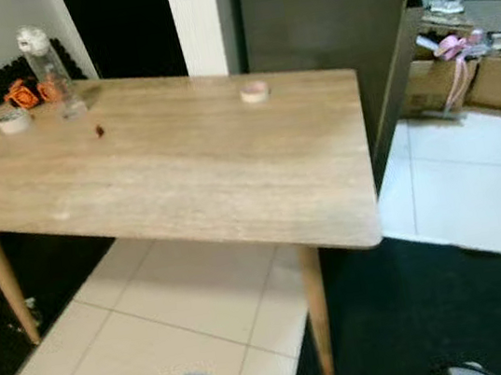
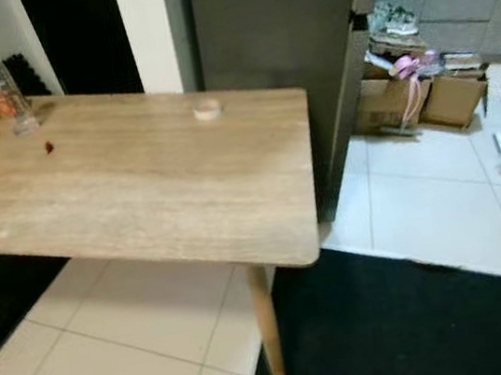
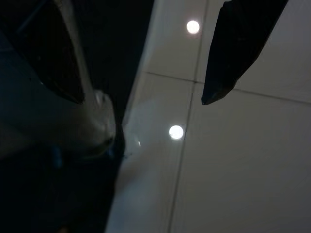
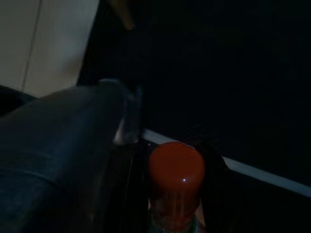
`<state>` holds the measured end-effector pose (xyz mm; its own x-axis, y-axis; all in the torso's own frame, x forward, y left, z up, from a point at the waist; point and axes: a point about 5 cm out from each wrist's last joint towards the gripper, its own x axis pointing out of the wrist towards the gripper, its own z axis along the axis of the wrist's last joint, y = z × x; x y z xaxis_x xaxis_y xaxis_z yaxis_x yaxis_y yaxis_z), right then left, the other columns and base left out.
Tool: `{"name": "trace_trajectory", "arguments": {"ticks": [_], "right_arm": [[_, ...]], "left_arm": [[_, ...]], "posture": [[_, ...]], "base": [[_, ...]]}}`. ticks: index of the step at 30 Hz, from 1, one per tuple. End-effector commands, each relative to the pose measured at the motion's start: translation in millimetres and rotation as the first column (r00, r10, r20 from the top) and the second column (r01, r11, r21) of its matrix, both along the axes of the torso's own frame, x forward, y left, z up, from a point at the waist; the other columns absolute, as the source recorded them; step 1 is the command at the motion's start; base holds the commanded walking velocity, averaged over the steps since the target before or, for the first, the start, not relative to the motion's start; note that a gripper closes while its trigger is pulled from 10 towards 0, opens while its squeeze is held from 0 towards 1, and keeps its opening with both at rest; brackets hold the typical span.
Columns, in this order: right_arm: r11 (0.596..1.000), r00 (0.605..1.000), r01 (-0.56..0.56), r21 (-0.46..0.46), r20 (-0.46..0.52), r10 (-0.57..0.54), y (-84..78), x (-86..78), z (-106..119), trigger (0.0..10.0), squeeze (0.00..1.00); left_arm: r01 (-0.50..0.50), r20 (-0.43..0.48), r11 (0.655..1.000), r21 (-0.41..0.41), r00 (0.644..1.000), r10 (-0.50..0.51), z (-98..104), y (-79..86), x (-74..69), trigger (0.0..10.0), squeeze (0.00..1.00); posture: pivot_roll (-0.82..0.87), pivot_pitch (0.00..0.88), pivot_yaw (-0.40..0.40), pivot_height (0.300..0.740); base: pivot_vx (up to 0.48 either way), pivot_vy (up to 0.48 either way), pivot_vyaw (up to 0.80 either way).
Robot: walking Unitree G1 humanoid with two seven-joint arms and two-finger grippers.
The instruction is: Restocking fridge
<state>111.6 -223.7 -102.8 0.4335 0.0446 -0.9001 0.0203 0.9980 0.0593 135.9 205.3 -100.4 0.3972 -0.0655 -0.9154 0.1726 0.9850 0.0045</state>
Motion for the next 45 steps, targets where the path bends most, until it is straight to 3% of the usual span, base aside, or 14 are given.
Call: {"name": "trace_trajectory", "arguments": {"ticks": [1,11,31,45], "right_arm": [[1.000,1.000,0.012,-0.003,-0.006,-0.012,-2.9,-3.1,-0.2,10.0,0.00],[1.000,1.000,0.000,0.006,-0.005,0.000,-0.6,-2.7,-0.5,10.0,0.00],[1.000,1.000,-0.017,0.012,-0.014,0.017,2.0,-5.7,-1.8,10.0,0.00],[1.000,1.000,-0.012,-0.014,-0.025,0.012,-4.9,-7.3,-1.0,10.0,0.00]], "left_arm": [[0.016,0.002,1.000,0.000,1.000,-0.016,0.0,-3.5,1.6,10.0,0.00],[0.021,-0.001,1.000,0.005,1.000,-0.021,-0.3,-2.6,0.5,10.0,0.00],[0.029,-0.002,0.999,0.014,1.000,-0.029,1.2,4.7,0.6,10.0,0.00],[0.025,-0.003,1.000,-0.001,1.000,-0.025,-0.9,-5.5,-0.1,10.0,0.00]], "posture": [[-0.01,0.000,-0.003,0.740],[-0.01,0.000,0.001,0.740],[-0.02,0.000,0.003,0.740],[-0.02,0.000,-0.002,0.740]], "base": [[0.000,-0.480,0.00],[0.000,-0.480,0.11],[0.000,-0.480,0.79],[0.000,-0.480,0.00]]}}
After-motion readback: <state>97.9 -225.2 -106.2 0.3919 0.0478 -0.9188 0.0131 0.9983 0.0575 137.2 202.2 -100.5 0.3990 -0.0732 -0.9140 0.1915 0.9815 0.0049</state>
